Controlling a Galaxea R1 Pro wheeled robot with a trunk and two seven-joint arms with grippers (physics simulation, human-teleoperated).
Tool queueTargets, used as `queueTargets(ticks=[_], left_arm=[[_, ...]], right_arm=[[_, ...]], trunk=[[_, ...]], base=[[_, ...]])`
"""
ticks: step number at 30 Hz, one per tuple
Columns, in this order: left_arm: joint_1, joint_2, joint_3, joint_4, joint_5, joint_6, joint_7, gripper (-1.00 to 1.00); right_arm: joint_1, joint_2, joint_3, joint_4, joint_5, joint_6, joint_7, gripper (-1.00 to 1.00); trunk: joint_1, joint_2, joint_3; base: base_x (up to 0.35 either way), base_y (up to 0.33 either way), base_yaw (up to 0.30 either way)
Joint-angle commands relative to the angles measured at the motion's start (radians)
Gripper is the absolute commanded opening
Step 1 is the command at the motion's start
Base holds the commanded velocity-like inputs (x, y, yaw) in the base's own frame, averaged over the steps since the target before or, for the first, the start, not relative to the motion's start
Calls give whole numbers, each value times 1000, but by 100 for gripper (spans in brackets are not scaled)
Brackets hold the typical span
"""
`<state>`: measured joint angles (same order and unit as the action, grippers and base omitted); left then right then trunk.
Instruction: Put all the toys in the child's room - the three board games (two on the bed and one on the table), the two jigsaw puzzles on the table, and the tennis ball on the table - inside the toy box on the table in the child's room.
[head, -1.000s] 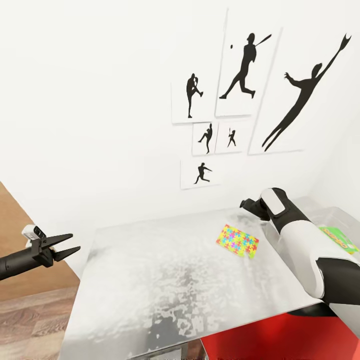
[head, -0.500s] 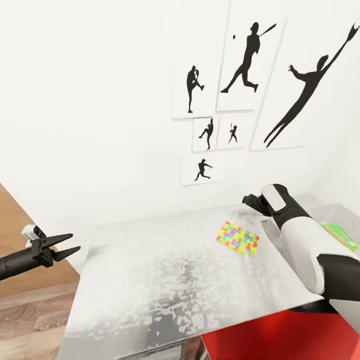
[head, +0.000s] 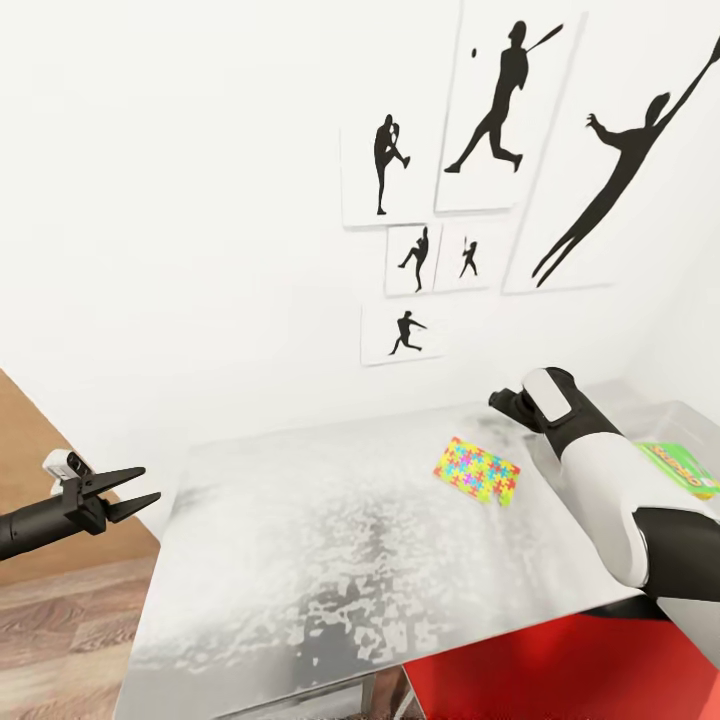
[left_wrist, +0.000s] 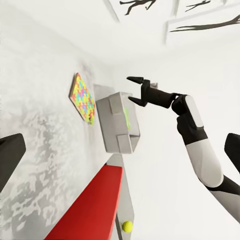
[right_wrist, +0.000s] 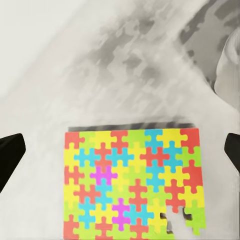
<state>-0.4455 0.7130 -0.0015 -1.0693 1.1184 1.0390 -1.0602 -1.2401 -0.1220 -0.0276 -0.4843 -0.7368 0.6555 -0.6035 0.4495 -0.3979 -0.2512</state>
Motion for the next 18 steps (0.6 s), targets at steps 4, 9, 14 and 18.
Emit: queueTargets(ticks=[4,9,14,18], left_arm=[[-1,0,0,0,0,4,-3,100],[-1,1,2,1,0,4,-3,100],[-1,2,4,13,0,4,-3,100],[-1,6,5,18,0,4,-4,100]], right_arm=[[-1,6,-2,0,-9,-37,-49,100],[0,9,-5,0,-11,-62,-96,100],[0,10,-6,1,-12,-71,-112,100],[1,11,-6,1,-14,-73,-117,100]], trunk=[[1,-2,-9],[1,-2,-17],[1,-2,-25],[1,-2,-32]], base=[[0,0,0],[0,0,0],[0,0,0],[0,0,0]])
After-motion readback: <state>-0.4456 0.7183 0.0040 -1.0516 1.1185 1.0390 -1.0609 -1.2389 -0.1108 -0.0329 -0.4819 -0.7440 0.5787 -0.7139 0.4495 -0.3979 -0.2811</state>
